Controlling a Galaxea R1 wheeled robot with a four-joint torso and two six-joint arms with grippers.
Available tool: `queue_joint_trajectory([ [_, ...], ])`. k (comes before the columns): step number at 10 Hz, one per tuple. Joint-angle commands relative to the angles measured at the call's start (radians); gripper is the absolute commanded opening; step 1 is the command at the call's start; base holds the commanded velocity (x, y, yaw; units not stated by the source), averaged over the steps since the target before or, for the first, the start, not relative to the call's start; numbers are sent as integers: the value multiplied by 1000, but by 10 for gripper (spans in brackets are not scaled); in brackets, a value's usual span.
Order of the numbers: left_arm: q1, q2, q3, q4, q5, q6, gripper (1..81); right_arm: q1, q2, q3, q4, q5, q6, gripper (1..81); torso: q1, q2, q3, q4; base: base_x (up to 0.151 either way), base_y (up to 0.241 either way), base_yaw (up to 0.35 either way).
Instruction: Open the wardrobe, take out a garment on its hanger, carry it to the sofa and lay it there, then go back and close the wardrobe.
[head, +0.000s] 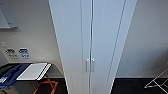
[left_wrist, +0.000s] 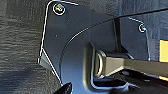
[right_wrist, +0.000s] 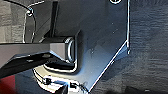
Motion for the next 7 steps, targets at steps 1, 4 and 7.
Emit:
queue_joint_trajectory([
  [1, -36, -9, 9, 8, 43, -3, 811, 38, -25, 9, -1, -48, 0, 811, 1, 0, 0, 0, 93, 0, 0],
  [4, -36, -7, 9, 8, 41, -3, 811, 38, -27, 7, -1, -47, 0, 811, 2, 1, 0, 0, 102, 0, 0],
  [7, -28, -4, 9, 8, 40, -1, 811, 39, -25, 12, -1, -48, 0, 811, 1, 1, 0, 0, 103, 0, 0],
])
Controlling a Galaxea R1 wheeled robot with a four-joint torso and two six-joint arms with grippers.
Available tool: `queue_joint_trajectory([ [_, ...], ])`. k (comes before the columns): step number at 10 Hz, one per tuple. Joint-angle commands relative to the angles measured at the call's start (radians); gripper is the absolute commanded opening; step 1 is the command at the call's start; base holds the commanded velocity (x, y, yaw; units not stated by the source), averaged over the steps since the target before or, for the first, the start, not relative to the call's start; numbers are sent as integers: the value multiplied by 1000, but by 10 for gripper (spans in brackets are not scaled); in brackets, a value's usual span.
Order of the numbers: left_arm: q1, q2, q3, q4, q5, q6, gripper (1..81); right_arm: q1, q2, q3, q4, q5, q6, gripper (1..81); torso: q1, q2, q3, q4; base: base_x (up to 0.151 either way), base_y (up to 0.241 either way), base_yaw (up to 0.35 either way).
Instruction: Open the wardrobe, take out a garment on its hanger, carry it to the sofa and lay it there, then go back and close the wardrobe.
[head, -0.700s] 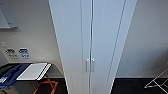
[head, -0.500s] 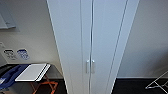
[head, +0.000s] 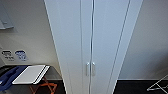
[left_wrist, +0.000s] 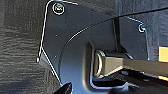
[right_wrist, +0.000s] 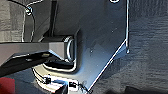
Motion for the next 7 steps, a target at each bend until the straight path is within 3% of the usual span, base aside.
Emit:
queue_joint_trajectory([
  [1, -31, -5, 8, 8, 48, 0, 811, 38, -21, 12, -2, -49, 0, 811, 0, 0, 0, 0, 103, 0, 0],
  [7, -28, -5, 8, 10, 48, 2, 811, 40, -18, 9, 0, -47, 2, 811, 0, 0, 0, 0, 101, 0, 0],
])
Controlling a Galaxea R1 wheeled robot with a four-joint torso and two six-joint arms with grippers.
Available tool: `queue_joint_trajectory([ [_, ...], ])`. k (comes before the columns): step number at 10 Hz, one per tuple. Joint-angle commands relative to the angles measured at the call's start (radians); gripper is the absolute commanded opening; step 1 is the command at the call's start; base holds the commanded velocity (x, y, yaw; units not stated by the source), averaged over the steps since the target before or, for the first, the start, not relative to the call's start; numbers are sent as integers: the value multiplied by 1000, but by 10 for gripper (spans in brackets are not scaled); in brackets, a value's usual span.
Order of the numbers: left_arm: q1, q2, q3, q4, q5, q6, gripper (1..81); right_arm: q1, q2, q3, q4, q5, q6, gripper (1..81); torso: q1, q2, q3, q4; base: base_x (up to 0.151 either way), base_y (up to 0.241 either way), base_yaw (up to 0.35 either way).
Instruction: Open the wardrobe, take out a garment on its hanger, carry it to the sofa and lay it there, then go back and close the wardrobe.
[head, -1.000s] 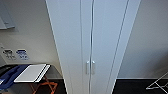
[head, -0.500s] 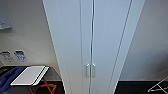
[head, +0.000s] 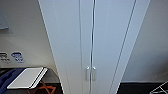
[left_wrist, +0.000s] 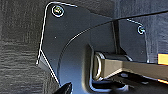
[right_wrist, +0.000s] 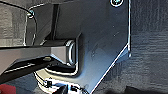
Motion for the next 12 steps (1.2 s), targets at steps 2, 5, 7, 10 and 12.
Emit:
queue_joint_trajectory([
  [2, -23, -7, 8, 9, 52, 1, 811, 33, -23, 8, 0, -52, 2, 811, 0, 0, 0, 0, 81, 0, 0],
  [5, -23, -6, 8, 9, 52, 1, 811, 34, -23, 10, -3, -52, 2, 811, 2, 0, 0, 0, 0, 0, 0],
  [7, -23, -9, 9, 9, 52, 0, 811, 37, -28, 13, -2, -50, 2, 811, 1, 0, 0, 0, 0, 0, 0],
  [10, -45, -148, 202, 8, 52, 0, 811, 93, -144, 207, -2, -52, 0, 811, 1, 0, 0, 0, 0, 0, 0],
  [12, -91, -304, 403, 6, 52, -5, 811, 174, -278, 425, -2, -59, -2, 811, 1, 0, 0, 0, 0, 0, 0],
])
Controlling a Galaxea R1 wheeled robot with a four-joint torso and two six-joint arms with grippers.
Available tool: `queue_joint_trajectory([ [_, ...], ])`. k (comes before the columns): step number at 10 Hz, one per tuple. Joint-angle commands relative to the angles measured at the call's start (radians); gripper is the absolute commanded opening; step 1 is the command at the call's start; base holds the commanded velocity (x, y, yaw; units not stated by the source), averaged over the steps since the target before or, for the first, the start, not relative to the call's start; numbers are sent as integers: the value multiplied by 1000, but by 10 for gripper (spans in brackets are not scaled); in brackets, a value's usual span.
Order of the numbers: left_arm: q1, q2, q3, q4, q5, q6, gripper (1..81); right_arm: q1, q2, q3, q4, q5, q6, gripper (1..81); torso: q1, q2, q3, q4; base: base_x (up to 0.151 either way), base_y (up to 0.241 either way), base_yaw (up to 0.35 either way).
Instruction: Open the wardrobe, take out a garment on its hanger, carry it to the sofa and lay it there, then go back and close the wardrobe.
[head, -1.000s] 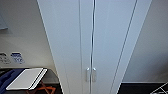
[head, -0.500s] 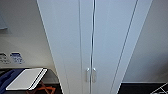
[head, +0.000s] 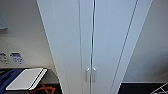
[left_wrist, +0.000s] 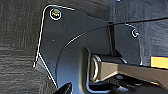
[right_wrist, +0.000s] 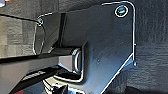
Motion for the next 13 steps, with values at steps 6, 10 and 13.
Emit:
queue_joint_trajectory([
  [6, -281, -557, 704, 10, 62, 0, 811, 428, -405, 670, -3, -77, 12, 811, 0, 0, 0, 0, 0, 0, 0],
  [10, -459, -732, 954, 110, 83, 2, 811, 632, -486, 858, 0, -149, 12, 811, 1, 1, 0, 0, 0, 0, 0],
  [13, -637, -780, 1040, 115, 167, -3, 811, 776, -516, 938, 5, -190, 23, 811, 1, 1, -2, 0, 0, 0, 0],
])
